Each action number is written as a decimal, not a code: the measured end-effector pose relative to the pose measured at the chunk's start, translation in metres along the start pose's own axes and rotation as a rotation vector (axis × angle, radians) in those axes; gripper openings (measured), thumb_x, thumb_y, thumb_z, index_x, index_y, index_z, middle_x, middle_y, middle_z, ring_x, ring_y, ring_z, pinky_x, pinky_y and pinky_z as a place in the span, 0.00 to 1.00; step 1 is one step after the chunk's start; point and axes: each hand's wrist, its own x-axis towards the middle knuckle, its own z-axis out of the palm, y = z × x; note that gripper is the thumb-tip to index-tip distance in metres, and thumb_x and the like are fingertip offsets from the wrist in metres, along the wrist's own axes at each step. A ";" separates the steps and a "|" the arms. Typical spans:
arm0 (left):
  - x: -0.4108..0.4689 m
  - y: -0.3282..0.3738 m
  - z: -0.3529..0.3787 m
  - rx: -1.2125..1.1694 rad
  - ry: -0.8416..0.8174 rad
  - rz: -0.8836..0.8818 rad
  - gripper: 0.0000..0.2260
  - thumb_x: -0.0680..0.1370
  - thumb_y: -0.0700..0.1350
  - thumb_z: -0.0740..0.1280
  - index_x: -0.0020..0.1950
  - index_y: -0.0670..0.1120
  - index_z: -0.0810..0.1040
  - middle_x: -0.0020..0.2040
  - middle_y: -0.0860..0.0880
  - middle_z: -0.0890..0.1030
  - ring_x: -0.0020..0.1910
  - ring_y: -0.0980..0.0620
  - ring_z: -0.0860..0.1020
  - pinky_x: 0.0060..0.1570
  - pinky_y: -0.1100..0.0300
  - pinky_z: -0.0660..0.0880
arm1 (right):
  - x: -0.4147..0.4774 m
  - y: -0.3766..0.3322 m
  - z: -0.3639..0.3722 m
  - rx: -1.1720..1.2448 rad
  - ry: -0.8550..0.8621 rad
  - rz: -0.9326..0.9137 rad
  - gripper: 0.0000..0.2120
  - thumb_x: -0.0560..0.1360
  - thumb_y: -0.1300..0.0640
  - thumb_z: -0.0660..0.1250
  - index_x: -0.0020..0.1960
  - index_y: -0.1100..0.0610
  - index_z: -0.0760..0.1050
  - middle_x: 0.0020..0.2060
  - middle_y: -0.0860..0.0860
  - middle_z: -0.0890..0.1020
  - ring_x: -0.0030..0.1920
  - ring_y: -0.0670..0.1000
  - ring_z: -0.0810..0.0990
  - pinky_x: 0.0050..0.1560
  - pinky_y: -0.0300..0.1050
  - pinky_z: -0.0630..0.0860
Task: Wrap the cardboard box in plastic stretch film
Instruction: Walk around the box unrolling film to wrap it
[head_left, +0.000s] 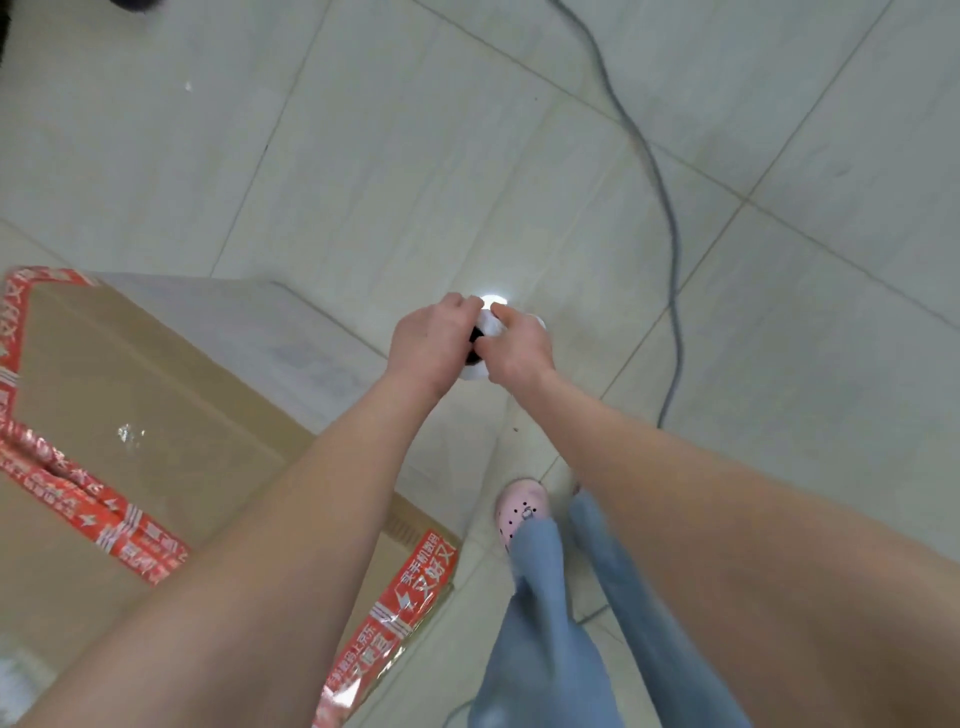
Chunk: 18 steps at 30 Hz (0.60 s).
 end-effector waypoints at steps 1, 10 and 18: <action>0.002 -0.001 -0.002 -0.015 0.015 -0.021 0.11 0.76 0.40 0.60 0.58 0.43 0.74 0.53 0.44 0.77 0.42 0.44 0.74 0.33 0.58 0.63 | 0.001 -0.003 0.001 -0.027 -0.004 -0.015 0.08 0.70 0.66 0.60 0.38 0.54 0.66 0.35 0.50 0.70 0.38 0.53 0.68 0.33 0.42 0.67; 0.022 -0.032 -0.015 -0.190 -0.018 -0.231 0.07 0.74 0.40 0.62 0.50 0.40 0.75 0.48 0.43 0.77 0.45 0.41 0.76 0.38 0.53 0.71 | 0.017 -0.031 0.018 -0.225 0.055 0.032 0.19 0.70 0.57 0.65 0.61 0.50 0.75 0.48 0.49 0.79 0.48 0.52 0.78 0.47 0.44 0.74; 0.023 -0.068 -0.023 -0.834 0.018 -0.801 0.11 0.71 0.47 0.65 0.42 0.38 0.76 0.42 0.41 0.82 0.41 0.41 0.82 0.42 0.50 0.80 | 0.031 -0.080 0.050 -0.297 0.169 -0.084 0.16 0.71 0.58 0.64 0.59 0.50 0.73 0.57 0.50 0.75 0.50 0.53 0.77 0.51 0.49 0.76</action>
